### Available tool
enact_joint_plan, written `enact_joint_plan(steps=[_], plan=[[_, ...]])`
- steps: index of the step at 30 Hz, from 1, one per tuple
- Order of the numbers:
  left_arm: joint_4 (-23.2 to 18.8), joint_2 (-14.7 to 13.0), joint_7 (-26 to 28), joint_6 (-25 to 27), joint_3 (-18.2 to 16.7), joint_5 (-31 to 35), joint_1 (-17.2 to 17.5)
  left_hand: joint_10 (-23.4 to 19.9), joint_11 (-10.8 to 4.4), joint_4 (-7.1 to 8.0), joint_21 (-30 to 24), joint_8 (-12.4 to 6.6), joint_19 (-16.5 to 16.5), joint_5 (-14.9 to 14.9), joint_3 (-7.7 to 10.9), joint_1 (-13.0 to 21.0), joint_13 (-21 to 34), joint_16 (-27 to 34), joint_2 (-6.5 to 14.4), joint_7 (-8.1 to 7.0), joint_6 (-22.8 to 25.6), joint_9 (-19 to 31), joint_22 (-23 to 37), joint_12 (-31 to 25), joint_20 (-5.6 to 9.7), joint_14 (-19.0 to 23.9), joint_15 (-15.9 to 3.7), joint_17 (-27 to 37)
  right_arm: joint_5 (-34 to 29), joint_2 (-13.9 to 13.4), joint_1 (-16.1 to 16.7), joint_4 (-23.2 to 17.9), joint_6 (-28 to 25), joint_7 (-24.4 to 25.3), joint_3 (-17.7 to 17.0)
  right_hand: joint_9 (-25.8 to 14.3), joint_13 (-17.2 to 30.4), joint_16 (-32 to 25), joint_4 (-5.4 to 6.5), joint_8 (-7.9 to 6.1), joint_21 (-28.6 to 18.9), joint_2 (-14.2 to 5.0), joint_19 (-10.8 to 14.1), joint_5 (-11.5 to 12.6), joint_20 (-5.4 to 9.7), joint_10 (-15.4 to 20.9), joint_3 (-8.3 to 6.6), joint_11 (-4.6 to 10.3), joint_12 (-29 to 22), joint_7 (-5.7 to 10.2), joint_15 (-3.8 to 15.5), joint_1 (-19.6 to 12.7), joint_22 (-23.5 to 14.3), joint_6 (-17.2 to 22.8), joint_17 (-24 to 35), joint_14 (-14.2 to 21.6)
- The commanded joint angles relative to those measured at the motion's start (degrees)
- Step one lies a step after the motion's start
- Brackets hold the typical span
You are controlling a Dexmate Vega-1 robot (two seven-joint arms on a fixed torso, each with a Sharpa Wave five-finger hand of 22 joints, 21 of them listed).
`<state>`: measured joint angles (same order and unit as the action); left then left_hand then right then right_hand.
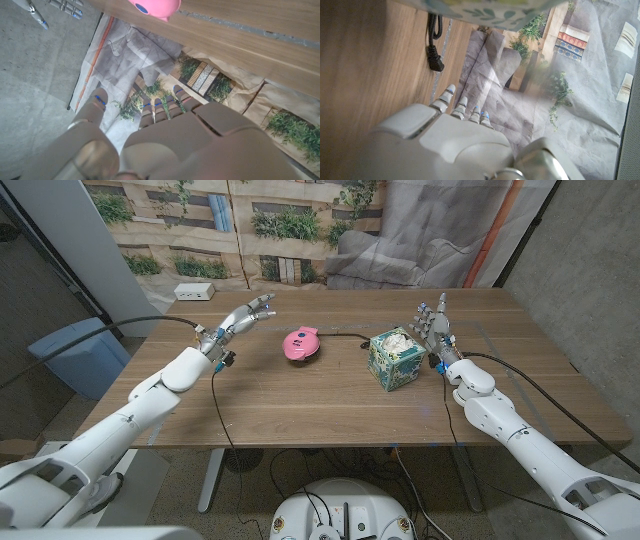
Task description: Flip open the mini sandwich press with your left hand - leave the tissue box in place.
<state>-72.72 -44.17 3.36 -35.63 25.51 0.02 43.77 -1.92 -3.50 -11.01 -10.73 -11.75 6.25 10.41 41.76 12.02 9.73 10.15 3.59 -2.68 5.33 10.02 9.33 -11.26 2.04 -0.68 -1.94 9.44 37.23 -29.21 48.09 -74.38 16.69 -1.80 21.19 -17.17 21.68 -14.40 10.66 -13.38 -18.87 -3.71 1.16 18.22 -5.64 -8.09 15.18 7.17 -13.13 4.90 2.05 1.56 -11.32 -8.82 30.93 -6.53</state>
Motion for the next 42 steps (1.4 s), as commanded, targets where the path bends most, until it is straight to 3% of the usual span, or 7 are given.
enact_joint_plan(steps=[1, 14, 20, 27, 42], plan=[[-6.45, -3.93, 5.65, 5.72, -0.12, 12.43, 1.21, -0.29, -1.03, -0.27, -0.06, -0.28, 0.78, 0.48, 0.43, 1.31, 0.33, 0.15, -0.06, -0.55, 0.00, 0.10, 0.05, 0.05, 4.35, 0.67, -1.89, 0.10, 0.01, -0.01, 0.01, -0.01, -0.01, 0.04, -0.01, -0.12, 0.10, -0.33, 0.18, -0.20, -0.06, -4.98, 0.16, 0.29, -0.37, -0.42, 0.43, -0.07, -0.27, 0.02, 1.09, -0.25, -0.11, -0.40, 0.32, -0.28], [-9.70, -6.69, 14.90, 6.09, 0.40, 24.35, 2.01, -1.48, -2.63, -0.35, 0.08, -0.98, 1.65, 0.90, 1.24, 4.43, 0.37, 0.19, -1.25, -2.44, 1.69, 0.16, -0.02, -0.01, 3.99, 1.78, -2.62, 0.11, 0.01, 0.01, 0.00, 0.01, 0.00, 0.03, 0.00, -0.16, 0.14, -0.31, 0.17, -0.20, 0.01, -4.98, 0.15, 0.30, -0.40, -0.38, 0.47, -0.07, -0.27, 0.04, 1.10, -0.25, -0.11, -0.34, 0.32, -0.34], [-11.77, -8.69, 21.82, 5.90, 0.85, 33.68, 2.19, -1.86, -3.52, -0.37, 0.15, -1.27, 2.00, 0.95, 1.46, 5.81, 0.37, 0.14, -2.18, -3.22, 2.54, 0.17, -0.02, 0.06, 4.12, 2.11, -3.04, 0.11, -0.01, 0.03, -0.02, 0.06, 0.03, 0.03, 0.01, -0.18, 0.15, -0.33, 0.18, -0.15, 0.03, -4.99, 0.16, 0.30, -0.37, -0.36, 0.48, -0.06, -0.27, 0.05, 1.09, -0.25, -0.11, -0.45, 0.33, -0.30], [-15.71, -10.39, 27.37, 10.94, 1.19, 41.62, 4.16, -2.26, -3.65, -0.37, 0.15, -1.39, 2.43, 1.03, 1.66, 7.07, 0.37, 0.17, -3.05, -4.05, 2.99, 0.19, -0.01, 0.09, 3.97, 2.62, -3.23, 0.12, -0.01, 0.03, -0.02, 0.06, 0.03, 0.03, 0.01, -0.20, 0.17, -0.34, 0.18, -0.16, 0.06, -5.00, 0.18, 0.31, -0.39, -0.38, 0.50, -0.07, -0.26, 0.01, 1.08, -0.25, -0.12, -0.40, 0.33, -0.27], [-21.04, -12.21, 25.44, 21.96, 5.21, 50.29, 4.77, -2.46, -3.91, -0.33, 0.40, -0.91, 2.34, 1.22, 2.20, 9.24, 0.37, 0.11, -3.84, -3.80, 1.97, 0.21, -0.03, 0.24, 3.37, 3.16, -3.07, 0.11, -0.01, 0.02, 0.00, 0.01, 0.03, 0.04, 0.01, -0.24, 0.20, -0.34, 0.18, -0.14, 0.13, -4.99, 0.18, 0.32, -0.37, -0.35, 0.53, -0.08, -0.26, 0.01, 1.02, -0.25, -0.12, -0.39, 0.33, -0.27]])
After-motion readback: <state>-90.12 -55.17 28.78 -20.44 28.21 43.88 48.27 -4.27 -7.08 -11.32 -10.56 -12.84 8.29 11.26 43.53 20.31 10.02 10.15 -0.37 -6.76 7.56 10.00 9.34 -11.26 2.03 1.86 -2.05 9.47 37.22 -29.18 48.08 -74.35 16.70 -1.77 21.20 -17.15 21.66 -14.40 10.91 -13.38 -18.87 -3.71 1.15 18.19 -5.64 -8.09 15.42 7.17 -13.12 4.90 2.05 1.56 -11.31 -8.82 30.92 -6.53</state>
